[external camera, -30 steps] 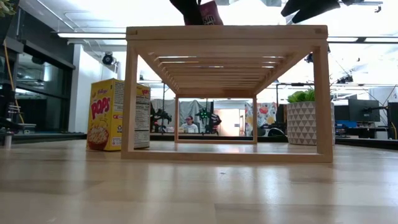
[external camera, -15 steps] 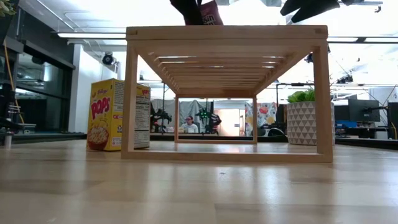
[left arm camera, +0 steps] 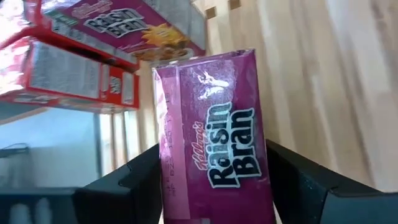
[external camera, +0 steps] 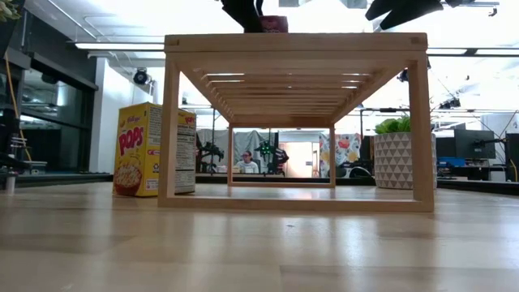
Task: Stack cereal on shelf
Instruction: Put the purple cereal box on the shelf aligned with the other purple cereal box
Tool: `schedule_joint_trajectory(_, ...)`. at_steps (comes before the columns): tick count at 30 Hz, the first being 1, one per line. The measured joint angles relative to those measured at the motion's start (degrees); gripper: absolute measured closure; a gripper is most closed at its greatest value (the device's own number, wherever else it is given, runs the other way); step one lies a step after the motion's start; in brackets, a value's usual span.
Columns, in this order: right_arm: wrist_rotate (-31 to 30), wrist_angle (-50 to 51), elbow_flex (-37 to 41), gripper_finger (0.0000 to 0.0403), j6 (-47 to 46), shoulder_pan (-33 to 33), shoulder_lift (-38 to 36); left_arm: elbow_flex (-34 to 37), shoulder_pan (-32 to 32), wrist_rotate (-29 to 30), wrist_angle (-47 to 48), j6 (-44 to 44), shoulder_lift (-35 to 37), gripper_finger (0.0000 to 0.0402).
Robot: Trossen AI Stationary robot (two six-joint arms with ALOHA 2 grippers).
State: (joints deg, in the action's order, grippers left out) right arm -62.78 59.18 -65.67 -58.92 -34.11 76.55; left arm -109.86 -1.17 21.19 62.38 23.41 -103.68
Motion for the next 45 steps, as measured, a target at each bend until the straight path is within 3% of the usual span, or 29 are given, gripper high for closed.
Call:
schedule_joint_trajectory(12,-0.04,0.0,0.0,0.0139,0.0,-0.01,0.0,0.02,0.0,5.53,-0.12,2.3,0.0,0.0167)
schedule_joint_trajectory(40,-0.09,-0.17,0.0,0.0139,0.0,-0.01,0.0,0.02,0.07,5.01,-0.78,2.2,0.0,0.0167)
schedule_joint_trajectory(45,-0.09,-0.17,0.0,0.0139,0.0,0.0,0.0,0.02,0.07,5.35,-0.8,2.22,0.02,0.0151)
